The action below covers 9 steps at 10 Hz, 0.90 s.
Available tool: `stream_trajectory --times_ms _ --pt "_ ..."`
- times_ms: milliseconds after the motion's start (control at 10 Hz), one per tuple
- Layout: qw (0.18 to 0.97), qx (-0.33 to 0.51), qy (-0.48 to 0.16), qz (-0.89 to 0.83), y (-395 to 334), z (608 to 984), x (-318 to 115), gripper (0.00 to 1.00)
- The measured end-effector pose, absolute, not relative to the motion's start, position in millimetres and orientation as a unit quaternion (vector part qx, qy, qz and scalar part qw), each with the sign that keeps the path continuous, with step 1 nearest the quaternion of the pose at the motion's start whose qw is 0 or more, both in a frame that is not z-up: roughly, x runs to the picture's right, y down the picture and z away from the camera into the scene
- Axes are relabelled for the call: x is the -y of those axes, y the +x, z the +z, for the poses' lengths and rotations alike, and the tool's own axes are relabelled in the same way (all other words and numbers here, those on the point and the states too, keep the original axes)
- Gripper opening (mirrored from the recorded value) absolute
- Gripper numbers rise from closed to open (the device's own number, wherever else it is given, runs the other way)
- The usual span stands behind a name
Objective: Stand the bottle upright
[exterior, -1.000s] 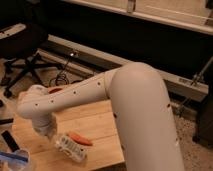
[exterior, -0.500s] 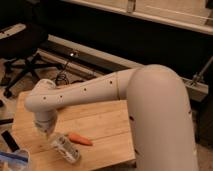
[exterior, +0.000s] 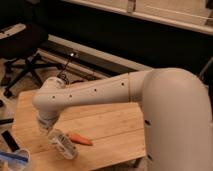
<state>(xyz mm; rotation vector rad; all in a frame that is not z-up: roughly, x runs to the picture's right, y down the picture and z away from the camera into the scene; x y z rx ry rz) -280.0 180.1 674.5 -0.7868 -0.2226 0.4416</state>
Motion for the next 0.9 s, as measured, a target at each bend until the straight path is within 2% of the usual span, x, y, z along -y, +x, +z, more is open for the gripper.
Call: stream_trajectory --times_ms 300,900 --pt "0.89 0.163 -0.363 0.225 -281.4 668.4 -173.5 0.34" --pt "0.881 0.214 -0.34 0.251 -269.2 657.9 -158.7 0.37"
